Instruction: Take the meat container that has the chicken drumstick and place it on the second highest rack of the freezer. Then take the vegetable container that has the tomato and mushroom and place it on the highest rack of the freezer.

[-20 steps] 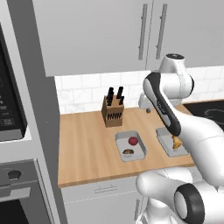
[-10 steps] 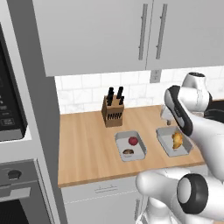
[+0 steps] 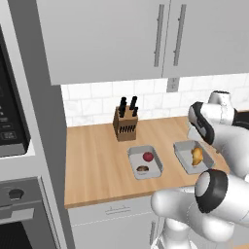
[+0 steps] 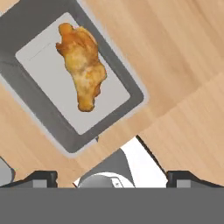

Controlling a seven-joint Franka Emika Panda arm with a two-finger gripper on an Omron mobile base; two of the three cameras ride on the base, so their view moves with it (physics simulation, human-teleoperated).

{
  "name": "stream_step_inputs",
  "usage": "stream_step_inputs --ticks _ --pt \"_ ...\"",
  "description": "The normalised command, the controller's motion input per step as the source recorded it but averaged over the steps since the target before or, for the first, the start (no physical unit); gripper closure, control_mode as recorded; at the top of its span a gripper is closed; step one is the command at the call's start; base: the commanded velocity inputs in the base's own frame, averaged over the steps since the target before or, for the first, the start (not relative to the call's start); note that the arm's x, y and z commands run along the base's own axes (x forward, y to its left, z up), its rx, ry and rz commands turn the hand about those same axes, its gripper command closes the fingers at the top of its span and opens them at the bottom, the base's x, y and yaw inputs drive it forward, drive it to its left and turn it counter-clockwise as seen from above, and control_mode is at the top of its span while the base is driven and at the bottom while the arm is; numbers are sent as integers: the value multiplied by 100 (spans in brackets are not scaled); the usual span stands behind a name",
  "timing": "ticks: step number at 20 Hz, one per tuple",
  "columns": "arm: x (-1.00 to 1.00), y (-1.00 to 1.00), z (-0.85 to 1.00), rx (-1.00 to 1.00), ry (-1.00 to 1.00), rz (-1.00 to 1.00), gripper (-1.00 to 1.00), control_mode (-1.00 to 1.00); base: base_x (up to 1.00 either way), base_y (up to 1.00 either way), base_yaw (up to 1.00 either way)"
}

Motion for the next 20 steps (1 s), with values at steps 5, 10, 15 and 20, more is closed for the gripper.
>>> stream_step_inputs --ticks 5,10,15,20 --pt "0 -44 -32 2 13 -38 -100 -100 0 0 0" --pt "9 -12 -43 0 2 -33 -100 -100 0 0 0" --pt "26 0 -44 0 0 -26 -100 -100 0 0 0" --pt "3 7 -50 -2 -2 -14 -100 -100 0 0 0"
